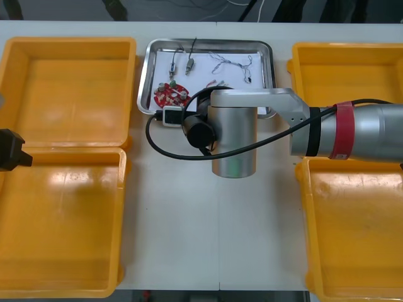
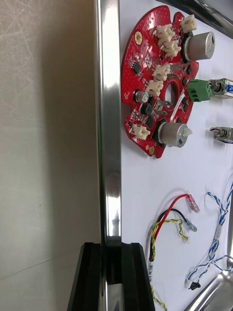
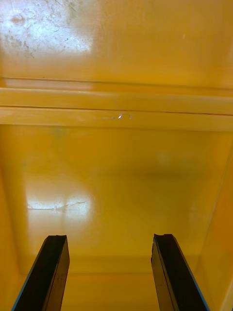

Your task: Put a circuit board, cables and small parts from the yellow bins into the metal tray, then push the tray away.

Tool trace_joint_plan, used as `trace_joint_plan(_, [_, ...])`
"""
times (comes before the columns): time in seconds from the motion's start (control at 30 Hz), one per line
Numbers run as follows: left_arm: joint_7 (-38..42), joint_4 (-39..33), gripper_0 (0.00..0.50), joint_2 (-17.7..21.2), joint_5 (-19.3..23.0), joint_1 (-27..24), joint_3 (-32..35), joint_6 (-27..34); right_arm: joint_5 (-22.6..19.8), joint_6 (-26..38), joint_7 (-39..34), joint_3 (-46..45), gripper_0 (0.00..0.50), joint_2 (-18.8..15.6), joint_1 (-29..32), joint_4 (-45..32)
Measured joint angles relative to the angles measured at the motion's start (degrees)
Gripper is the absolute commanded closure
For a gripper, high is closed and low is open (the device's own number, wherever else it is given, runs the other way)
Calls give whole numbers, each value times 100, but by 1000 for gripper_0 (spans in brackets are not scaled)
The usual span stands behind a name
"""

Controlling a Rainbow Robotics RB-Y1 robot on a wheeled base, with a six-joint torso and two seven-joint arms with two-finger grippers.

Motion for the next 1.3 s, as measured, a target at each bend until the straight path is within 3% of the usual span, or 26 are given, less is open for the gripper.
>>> trace_joint_plan(0.3, [0,0,0,0,0,0,0,0,1,-86,0,0,500,-36,-3,5])
trace_joint_plan(0.33, [0,0,0,0,0,0,0,0,1,-86,0,0,403,-37,-3,7])
trace_joint_plan(0.4, [0,0,0,0,0,0,0,0,1,-86,0,0,316,-37,-3,9])
trace_joint_plan(0.43, [0,0,0,0,0,0,0,0,1,-87,0,0,316,-37,-3,10])
trace_joint_plan(0.47, [0,0,0,0,0,0,0,0,1,-87,0,0,195,-37,-3,10])
trace_joint_plan(0.5, [0,0,0,0,0,0,0,0,1,-87,0,0,136,-37,-3,10])
trace_joint_plan(0.53, [0,0,0,0,0,0,0,0,3,-87,0,0,88,-38,-5,10])
trace_joint_plan(0.57, [0,0,0,0,0,0,0,0,3,-88,0,0,76,-39,-6,10])
trace_joint_plan(0.9, [0,0,0,0,0,0,0,0,-7,-125,0,0,29,-104,-12,-23])
trace_joint_plan(1.03, [0,0,0,0,0,0,0,0,-302,-85,0,0,29,-182,-67,-126])
trace_joint_plan(1.3, [-1,-1,0,0,0,0,0,0,-559,713,0,-20,28,-221,-136,-614])
